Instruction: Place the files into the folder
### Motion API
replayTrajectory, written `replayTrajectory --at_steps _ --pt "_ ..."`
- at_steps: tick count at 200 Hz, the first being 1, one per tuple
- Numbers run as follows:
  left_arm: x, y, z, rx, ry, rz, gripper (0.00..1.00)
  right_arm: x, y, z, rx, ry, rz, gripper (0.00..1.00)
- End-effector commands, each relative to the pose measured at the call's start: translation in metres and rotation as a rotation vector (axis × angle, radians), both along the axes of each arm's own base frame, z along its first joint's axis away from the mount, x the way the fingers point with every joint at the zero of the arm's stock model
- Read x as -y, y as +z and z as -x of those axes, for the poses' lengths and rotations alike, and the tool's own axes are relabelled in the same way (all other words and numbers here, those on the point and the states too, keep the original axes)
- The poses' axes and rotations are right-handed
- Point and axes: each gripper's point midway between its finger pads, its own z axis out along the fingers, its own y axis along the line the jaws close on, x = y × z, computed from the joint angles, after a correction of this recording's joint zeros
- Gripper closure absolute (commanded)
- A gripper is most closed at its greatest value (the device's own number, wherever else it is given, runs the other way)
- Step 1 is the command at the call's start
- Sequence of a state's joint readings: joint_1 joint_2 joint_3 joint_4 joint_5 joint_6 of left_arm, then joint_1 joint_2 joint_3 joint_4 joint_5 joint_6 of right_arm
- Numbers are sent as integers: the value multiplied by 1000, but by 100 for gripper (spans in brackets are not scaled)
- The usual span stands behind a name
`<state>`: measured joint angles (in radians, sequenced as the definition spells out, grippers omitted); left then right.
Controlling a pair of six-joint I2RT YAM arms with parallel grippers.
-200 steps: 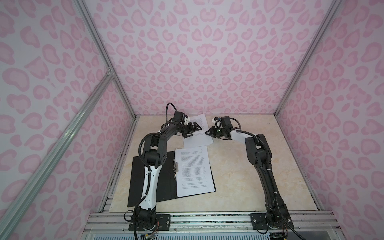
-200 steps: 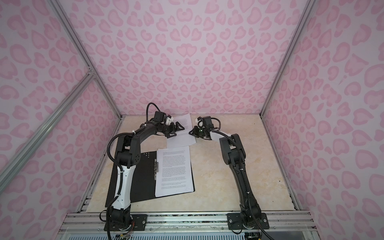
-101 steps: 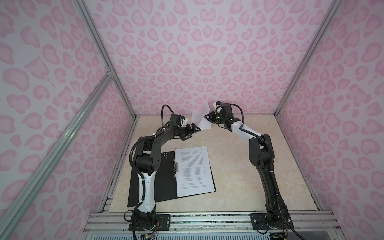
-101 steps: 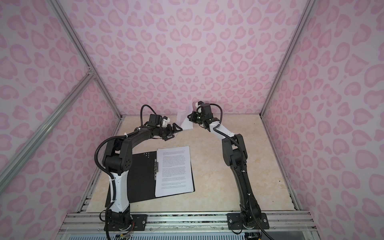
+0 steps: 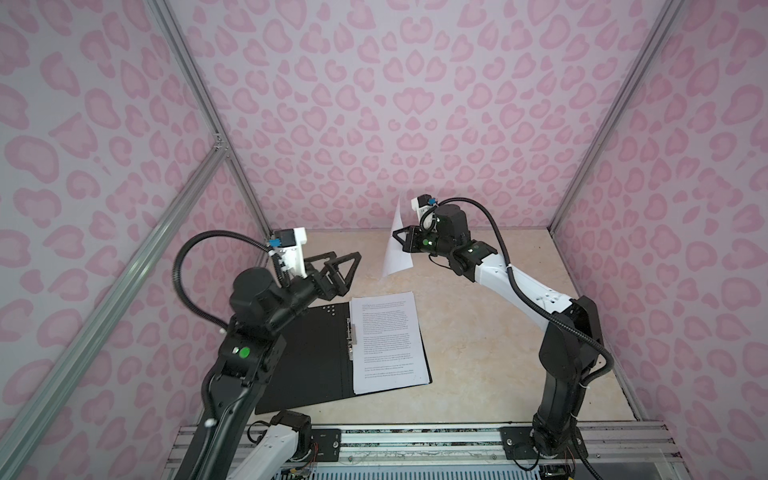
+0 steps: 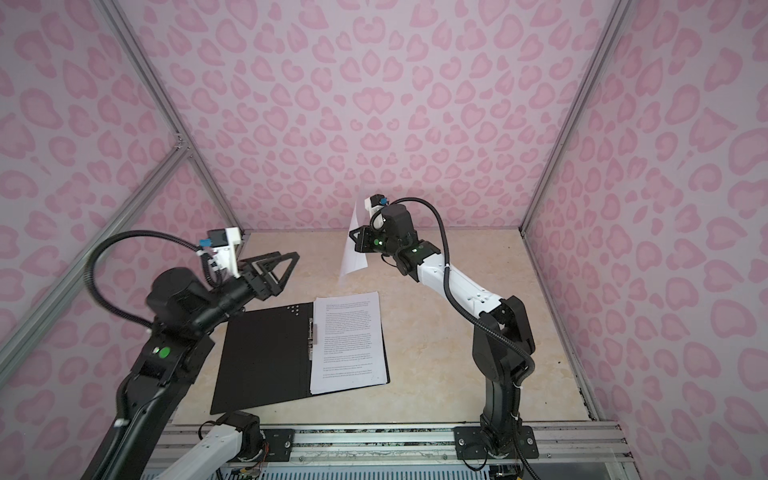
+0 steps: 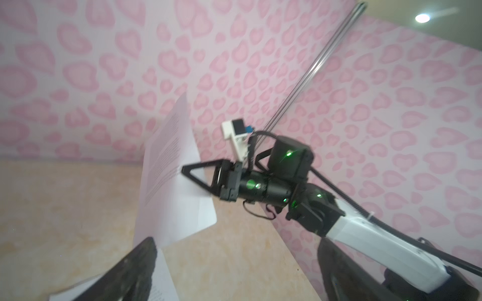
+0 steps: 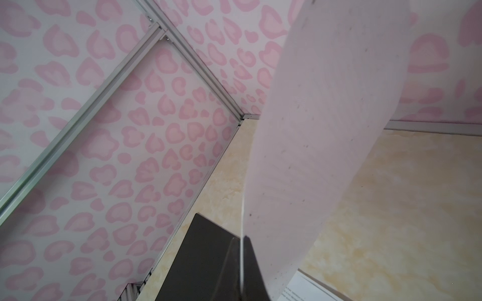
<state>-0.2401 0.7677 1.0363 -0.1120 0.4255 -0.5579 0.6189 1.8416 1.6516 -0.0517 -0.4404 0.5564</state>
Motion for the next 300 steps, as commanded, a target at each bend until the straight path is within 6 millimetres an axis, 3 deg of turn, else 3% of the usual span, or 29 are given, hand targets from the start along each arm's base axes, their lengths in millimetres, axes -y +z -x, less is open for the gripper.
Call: replayTrajectory --at_steps 1,18,25,54,90,109,125,143,182,239,300 --pt "-22 -55 9 -136 113 -115 3 -16 8 38 20 91 -17 100" --pt "-32 -76 24 -156 150 -170 3 -19 23 69 52 135 -51 100" --pt "-37 -86 28 -173 168 -189 3 -16 10 80 19 146 -47 100" --pt "-43 -129 50 -228 169 -233 3 6 -9 108 -14 145 -99 100" --pt "-40 -170 66 -267 125 -231 3 57 -95 118 -141 -13 -106 100" --pt "-37 -166 70 -238 108 -230 3 84 -149 127 -189 -119 -48 100" --pt "-35 -170 69 -224 94 -245 3 89 -182 144 -206 -143 -31 100" --pt "-35 -177 65 -266 96 -261 3 88 -205 161 -227 -149 -32 100" --pt "-29 -177 69 -264 60 -266 3 82 -214 176 -235 -141 3 100" --pt "-33 -174 72 -248 88 -268 3 63 -206 176 -234 -111 -11 100" --pt "-30 -181 69 -279 70 -279 3 39 -212 181 -252 -24 13 100"
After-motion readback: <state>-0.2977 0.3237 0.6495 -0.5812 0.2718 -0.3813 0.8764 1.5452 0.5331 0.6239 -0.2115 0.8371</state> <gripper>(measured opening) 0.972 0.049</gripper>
